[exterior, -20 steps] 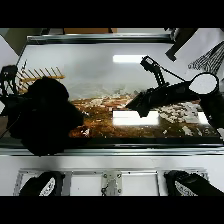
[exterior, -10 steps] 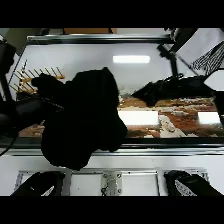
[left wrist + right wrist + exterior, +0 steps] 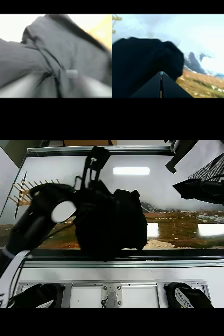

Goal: Fold the clothes and pants, and hang the long-sleeved shirts on hangers.

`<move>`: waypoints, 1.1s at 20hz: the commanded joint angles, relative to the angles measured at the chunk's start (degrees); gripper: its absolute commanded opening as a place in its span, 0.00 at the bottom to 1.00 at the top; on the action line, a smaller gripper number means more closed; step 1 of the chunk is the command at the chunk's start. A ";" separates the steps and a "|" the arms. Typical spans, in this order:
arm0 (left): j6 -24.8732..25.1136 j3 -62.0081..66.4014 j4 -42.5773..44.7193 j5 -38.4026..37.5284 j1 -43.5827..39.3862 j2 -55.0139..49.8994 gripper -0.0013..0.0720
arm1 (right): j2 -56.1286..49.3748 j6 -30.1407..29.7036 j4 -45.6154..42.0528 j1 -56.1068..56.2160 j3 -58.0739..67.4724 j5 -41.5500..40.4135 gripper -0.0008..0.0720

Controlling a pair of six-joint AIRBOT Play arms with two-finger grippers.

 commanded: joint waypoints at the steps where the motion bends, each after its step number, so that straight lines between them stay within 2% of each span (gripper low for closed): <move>1: -3.82 7.34 -0.52 -3.23 5.27 -10.32 1.00 | 0.63 0.98 -2.78 -1.84 0.07 1.62 0.03; 4: -5.86 3.50 -0.70 -10.95 12.81 -10.10 1.00 | 0.63 0.98 -5.55 -1.84 -0.15 3.26 0.03; 8: -6.86 -19.47 -4.74 -7.98 19.76 -1.86 1.00 | 0.50 1.01 -6.21 -1.73 -0.17 3.65 0.03; 11: -6.25 -37.38 -13.57 -3.50 25.99 4.04 1.00 | 0.00 1.01 -6.19 -1.73 -0.20 3.65 0.03; 16: 8.79 -53.72 -32.46 1.99 32.30 6.29 1.00 | -1.97 2.12 -6.03 -1.73 -0.24 3.67 0.03; 19: 18.03 -54.88 -43.69 1.40 32.54 1.77 1.00 | -3.37 3.37 -5.97 -1.73 -0.24 3.65 0.03; 22: 22.91 -54.88 -52.15 1.09 32.52 -2.69 1.00 | -4.79 3.34 -6.01 -1.73 -0.24 3.65 0.03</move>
